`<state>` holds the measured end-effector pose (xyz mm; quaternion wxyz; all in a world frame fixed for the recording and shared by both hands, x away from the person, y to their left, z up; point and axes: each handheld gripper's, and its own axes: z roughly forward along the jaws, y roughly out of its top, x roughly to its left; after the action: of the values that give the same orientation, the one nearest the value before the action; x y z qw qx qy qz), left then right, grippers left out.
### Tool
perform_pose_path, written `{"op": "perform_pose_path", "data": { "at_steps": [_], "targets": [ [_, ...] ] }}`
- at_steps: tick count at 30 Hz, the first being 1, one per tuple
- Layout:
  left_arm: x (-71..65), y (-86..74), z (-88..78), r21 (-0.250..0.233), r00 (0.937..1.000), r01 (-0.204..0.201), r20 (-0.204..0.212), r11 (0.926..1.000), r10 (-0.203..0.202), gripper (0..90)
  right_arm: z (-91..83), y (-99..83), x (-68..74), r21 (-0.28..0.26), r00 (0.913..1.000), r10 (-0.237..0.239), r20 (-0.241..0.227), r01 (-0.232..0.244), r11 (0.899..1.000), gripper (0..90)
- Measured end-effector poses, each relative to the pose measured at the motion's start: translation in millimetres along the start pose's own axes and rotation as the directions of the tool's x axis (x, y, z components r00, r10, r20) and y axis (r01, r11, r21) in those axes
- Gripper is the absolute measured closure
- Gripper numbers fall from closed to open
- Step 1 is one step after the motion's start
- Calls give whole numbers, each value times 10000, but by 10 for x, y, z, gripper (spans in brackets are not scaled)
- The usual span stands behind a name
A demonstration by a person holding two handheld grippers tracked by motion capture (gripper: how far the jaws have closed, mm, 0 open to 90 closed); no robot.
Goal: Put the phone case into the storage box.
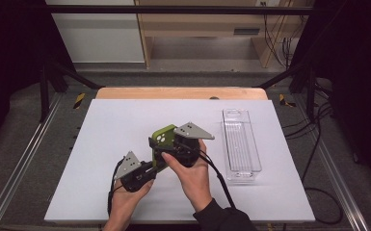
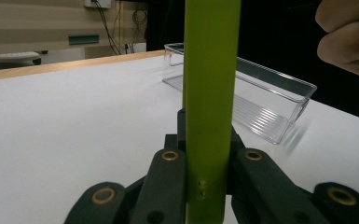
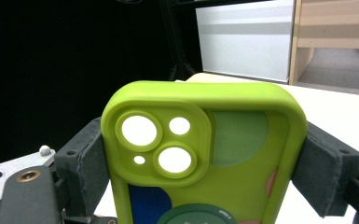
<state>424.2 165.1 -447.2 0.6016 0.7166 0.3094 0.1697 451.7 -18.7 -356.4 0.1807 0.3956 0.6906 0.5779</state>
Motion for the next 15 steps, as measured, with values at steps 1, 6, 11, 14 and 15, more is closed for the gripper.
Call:
{"op": "perform_pose_path", "data": {
  "at_steps": [1,6,11,14,15],
  "targets": [
    [4,1,-3,-4,10000,-15,-35,10000,15,849,0,0,0,0,10000,0,0,0,10000,167],
    [21,3,-19,-21,9998,-11,-205,10000,11,846,36,3,28,-9,9999,35,106,-35,10000,167],
    [37,6,-31,-62,9998,0,-223,10000,-2,842,70,18,30,-26,9999,82,83,-81,10000,167],
    [49,15,-38,-135,9996,14,-278,9999,-18,826,65,22,34,-95,9999,103,108,-102,9999,167],
    [51,16,-39,-150,9996,24,-286,9999,-28,818,61,21,36,-144,9999,113,120,-112,9998,167]
  ]
}}
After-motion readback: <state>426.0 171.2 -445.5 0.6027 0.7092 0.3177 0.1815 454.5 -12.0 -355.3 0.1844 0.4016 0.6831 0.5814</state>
